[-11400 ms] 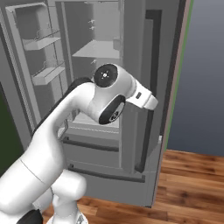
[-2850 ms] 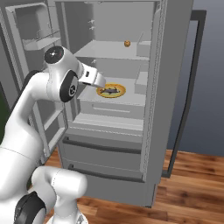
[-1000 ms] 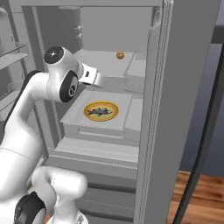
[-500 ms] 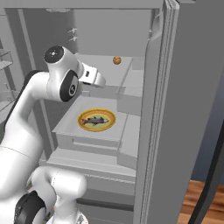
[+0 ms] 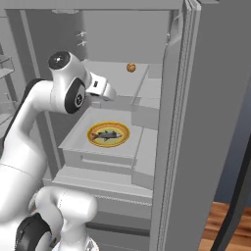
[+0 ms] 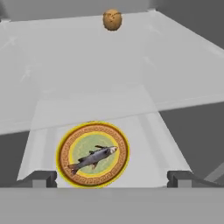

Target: Retrieve the fish from the fridge and place it on the saucepan with marinade on the stove.

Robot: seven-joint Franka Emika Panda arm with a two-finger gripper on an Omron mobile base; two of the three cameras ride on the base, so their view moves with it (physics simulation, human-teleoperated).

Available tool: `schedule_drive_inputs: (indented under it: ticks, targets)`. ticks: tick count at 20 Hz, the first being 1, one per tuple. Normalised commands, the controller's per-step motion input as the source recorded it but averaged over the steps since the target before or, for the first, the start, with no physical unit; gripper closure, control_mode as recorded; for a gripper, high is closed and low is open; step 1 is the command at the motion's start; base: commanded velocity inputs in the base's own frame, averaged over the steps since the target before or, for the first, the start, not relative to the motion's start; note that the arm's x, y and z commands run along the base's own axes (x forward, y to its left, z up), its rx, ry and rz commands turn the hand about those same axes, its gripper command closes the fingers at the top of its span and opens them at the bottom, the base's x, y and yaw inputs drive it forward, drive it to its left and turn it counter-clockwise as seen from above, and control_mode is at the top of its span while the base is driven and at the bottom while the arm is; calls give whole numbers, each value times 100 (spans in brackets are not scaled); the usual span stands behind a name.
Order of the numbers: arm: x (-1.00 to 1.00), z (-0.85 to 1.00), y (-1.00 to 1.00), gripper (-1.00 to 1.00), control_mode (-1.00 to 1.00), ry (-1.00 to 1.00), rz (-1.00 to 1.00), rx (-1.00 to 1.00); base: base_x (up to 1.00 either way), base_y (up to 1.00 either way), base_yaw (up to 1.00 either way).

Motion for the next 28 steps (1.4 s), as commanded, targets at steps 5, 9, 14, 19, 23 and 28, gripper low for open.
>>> schedule_drive_inputs:
  ticks: [5, 9, 14, 19, 23, 28]
  targets:
    - [-19, -28, 31, -100, -100, 21, 0, 3, 0, 0, 0]
    - [-26, -33, 18, -100, -100, 18, 0, 5, 0, 0, 0]
    - [-29, -48, 0, -100, -100, 9, 0, 4, 0, 0, 0]
    - [-23, -64, 0, -100, -100, 3, 0, 5, 0, 0, 0]
    - [-15, -57, 0, -100, -100, 0, 0, 7, 0, 0, 0]
    - [1, -17, 0, -100, -100, -2, 0, 2, 0, 0, 0]
